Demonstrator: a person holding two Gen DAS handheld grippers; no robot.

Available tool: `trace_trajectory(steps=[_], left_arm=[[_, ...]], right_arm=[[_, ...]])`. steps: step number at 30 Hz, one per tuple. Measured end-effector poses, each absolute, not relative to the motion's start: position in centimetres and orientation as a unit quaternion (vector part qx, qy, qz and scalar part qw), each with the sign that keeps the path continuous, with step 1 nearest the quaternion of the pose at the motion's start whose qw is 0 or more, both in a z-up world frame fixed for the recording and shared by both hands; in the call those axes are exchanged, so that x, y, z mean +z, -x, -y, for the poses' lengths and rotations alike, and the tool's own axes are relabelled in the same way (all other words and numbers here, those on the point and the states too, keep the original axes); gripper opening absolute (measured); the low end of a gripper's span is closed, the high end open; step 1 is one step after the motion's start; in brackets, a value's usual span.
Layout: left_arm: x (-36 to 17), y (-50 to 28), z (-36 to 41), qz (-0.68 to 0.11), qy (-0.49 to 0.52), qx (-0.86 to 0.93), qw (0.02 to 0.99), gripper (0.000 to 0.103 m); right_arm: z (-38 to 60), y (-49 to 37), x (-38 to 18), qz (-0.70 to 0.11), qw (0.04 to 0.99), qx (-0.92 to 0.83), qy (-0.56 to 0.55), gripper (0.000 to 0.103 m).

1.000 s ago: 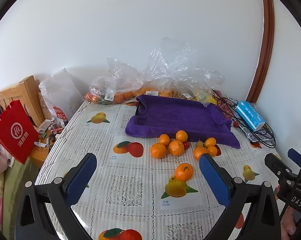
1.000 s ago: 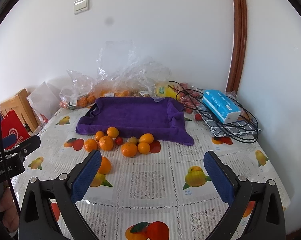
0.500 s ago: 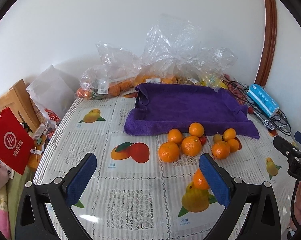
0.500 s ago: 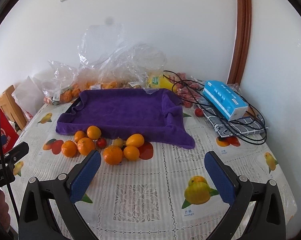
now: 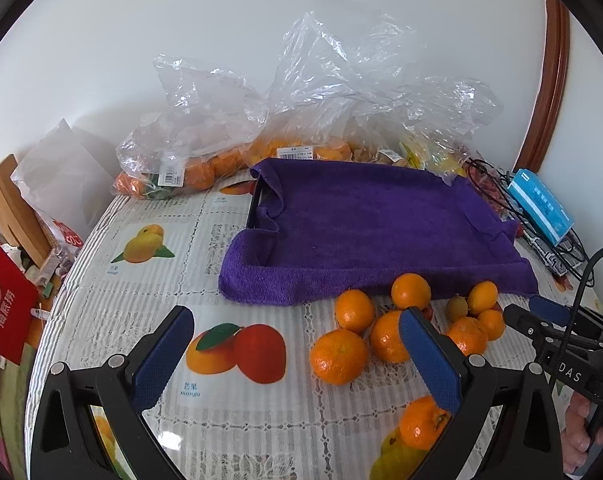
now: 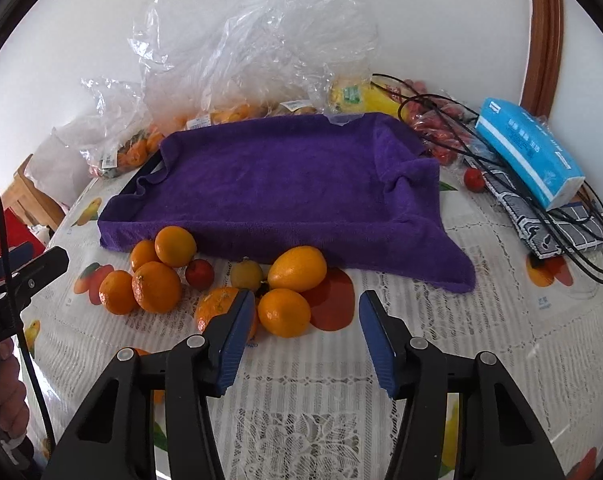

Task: Organize fruits
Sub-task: 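Grasp a large orange with the left tool while the right tool grasps another orange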

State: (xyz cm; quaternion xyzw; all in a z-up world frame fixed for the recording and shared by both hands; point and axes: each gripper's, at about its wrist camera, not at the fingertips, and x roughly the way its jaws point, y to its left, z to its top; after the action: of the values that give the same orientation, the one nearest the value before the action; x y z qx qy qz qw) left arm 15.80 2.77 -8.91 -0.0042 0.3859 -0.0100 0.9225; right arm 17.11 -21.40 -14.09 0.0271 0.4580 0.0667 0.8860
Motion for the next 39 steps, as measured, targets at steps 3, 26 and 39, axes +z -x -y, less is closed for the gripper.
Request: trace_trajectory(steps=[3,26,39], left_arm=[[-9.5,-16.6,-2.9,-0.390,0.008,-0.011,0.921,0.103],[-12.3,-17.6,-3.7,-0.424,0.040,-0.031,0.904,0.103],[-14.1,-18.3,-3.8,-0.460,0.055,-0.048,0.885,0.081]], right_arm=[[21.1,-17.9,-15.2,-0.469,0.880,0.073,-0.020,0.040],[21.2,-18.0,-17.2,-0.471,0.879,0.072,-0.015,0.033],[21.9,-17.3,-16.3,-0.450,0.891,0.064,-0.023,0.033]])
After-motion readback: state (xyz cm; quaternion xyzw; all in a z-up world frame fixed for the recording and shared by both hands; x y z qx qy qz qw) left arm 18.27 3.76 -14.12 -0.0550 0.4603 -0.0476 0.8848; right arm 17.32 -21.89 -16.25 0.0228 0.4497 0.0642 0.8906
